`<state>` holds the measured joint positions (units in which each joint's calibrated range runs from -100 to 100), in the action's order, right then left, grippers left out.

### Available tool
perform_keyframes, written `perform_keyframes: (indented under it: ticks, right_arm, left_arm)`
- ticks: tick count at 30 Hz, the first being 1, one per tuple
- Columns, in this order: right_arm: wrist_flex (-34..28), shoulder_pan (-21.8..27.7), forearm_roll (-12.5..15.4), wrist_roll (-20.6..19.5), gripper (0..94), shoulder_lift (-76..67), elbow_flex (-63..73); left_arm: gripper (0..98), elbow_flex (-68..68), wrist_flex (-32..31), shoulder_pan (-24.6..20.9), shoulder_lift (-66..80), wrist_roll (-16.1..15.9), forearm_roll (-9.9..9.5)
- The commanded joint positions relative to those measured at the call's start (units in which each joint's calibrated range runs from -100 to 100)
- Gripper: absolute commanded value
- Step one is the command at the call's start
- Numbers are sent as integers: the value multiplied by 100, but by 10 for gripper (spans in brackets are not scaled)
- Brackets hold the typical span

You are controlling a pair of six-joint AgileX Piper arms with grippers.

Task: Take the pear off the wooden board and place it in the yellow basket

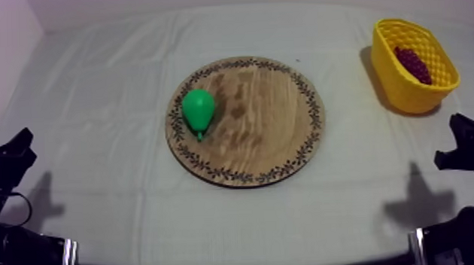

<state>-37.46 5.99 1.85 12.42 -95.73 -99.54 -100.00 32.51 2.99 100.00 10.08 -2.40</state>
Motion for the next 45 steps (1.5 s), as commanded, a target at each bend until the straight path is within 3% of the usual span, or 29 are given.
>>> perform_keyframes:
  ticks: [1,15,22,27,31,35,39,45]
  right_arm:
    - [4,-2,-2,1,5,-3,-2]
    - [4,-2,-2,1,6,-3,-2]
    - [4,4,1,194,7,-3,-2]
    - [254,-24,180,504,4,28,16]
    - [615,-57,565,988,3,316,204]
    - [590,-108,1001,1381,3,863,955]
    - [301,-211,1266,1533,3,1655,2091]
    - [44,-632,1049,1257,3,3194,3888]
  left_arm:
    - [1,0,-1,1,0,1,-2]
    - [1,0,-1,1,0,1,-2]
    - [1,0,-1,1,0,1,-2]
    - [1,0,-1,1,0,1,-2]
    - [1,0,-1,1,0,1,-2]
    - [1,0,-1,1,0,1,-2]
    - [1,0,-1,1,0,1,-2]
    - [1,0,-1,1,0,1,-2]
